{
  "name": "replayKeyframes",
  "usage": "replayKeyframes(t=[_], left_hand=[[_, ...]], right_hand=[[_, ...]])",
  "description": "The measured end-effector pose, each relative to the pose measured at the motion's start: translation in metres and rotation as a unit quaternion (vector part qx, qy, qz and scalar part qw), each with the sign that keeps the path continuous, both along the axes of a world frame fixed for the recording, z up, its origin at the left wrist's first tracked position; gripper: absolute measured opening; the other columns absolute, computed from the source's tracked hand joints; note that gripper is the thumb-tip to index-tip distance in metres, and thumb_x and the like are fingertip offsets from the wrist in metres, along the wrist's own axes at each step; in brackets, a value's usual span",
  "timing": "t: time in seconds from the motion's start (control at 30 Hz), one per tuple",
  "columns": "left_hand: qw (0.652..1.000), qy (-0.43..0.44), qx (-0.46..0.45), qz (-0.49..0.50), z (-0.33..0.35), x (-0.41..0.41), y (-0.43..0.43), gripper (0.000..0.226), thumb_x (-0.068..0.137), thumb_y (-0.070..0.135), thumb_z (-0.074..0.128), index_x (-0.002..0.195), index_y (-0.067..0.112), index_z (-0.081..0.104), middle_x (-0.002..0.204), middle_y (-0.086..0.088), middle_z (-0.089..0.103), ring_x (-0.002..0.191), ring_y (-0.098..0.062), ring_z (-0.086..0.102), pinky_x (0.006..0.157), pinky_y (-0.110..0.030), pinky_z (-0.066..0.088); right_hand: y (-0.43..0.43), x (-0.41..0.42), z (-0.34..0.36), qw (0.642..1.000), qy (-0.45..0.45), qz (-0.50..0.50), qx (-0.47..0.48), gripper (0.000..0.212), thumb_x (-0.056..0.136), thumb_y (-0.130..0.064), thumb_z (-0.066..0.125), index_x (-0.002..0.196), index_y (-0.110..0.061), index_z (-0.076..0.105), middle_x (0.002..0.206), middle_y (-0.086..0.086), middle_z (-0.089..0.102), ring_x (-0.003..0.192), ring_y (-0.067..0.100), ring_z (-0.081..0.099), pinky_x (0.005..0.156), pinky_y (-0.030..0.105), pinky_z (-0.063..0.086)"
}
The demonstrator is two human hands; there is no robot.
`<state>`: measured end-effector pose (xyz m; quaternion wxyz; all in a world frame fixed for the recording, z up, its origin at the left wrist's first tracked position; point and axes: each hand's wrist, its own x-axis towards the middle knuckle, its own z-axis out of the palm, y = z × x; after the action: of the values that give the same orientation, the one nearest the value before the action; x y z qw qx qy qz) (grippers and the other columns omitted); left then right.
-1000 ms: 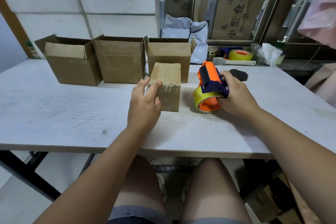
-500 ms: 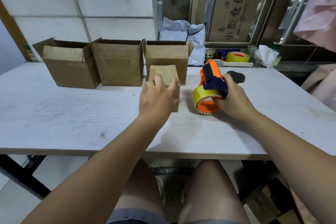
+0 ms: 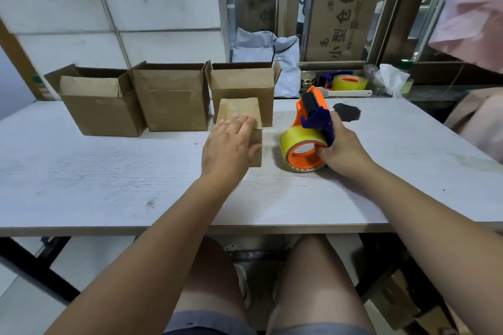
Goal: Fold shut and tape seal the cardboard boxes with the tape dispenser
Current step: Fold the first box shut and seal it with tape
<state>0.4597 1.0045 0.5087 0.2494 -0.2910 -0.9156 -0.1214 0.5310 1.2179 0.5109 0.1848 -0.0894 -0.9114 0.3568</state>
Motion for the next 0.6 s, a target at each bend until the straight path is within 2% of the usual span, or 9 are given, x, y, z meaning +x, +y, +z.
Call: replayKeyframes(t=[0.13,0.23,0.4,0.53,0.6], left_hand=[[1.0,0.005,0.012,-0.006,-0.001,-0.002,0.0,0.052,0.093,0.042,0.052,0.138,0.017,0.044,0.145,-0.001,0.043,0.136,-0.02,0.035,0.113,-0.029,0.014],[0.999,0.009,0.033,-0.009,-0.003,-0.002,0.002,0.049,0.091,0.039,0.057,0.133,0.014,0.05,0.141,-0.003,0.049,0.132,-0.023,0.039,0.112,-0.031,0.017],[0.998,0.009,0.064,-0.013,-0.006,-0.003,0.003,0.048,0.086,0.036,0.064,0.126,0.011,0.056,0.135,-0.007,0.055,0.128,-0.026,0.044,0.111,-0.034,0.021],[0.998,0.013,0.059,-0.02,-0.006,-0.003,0.002,0.051,0.09,0.039,0.059,0.132,0.013,0.052,0.139,-0.006,0.051,0.132,-0.023,0.04,0.112,-0.031,0.017],[0.998,0.021,0.056,-0.024,-0.007,-0.004,0.001,0.052,0.091,0.041,0.056,0.136,0.014,0.048,0.142,-0.004,0.048,0.134,-0.022,0.037,0.112,-0.029,0.015]], right_hand=[[0.004,0.003,0.013,0.993,0.034,-0.002,0.112,0.051,0.076,-0.003,0.061,0.121,-0.019,0.043,0.113,0.006,0.055,0.098,0.028,0.051,0.076,0.039,0.043],[0.009,0.008,0.03,0.983,0.044,0.001,0.177,0.054,0.075,-0.009,0.065,0.123,-0.018,0.043,0.114,0.004,0.052,0.098,0.025,0.048,0.072,0.035,0.038],[0.016,0.016,0.037,0.987,0.04,-0.017,0.152,0.065,0.07,-0.001,0.065,0.127,-0.023,0.042,0.116,0.005,0.055,0.098,0.03,0.049,0.078,0.041,0.046],[0.01,0.014,0.035,0.977,-0.004,-0.039,0.207,0.07,0.076,-0.004,0.063,0.136,-0.025,0.034,0.125,0.003,0.051,0.106,0.03,0.048,0.074,0.036,0.038],[0.008,0.011,0.037,0.971,-0.027,-0.051,0.23,0.066,0.078,-0.006,0.06,0.135,-0.027,0.033,0.122,0.003,0.052,0.105,0.032,0.05,0.073,0.038,0.039]])
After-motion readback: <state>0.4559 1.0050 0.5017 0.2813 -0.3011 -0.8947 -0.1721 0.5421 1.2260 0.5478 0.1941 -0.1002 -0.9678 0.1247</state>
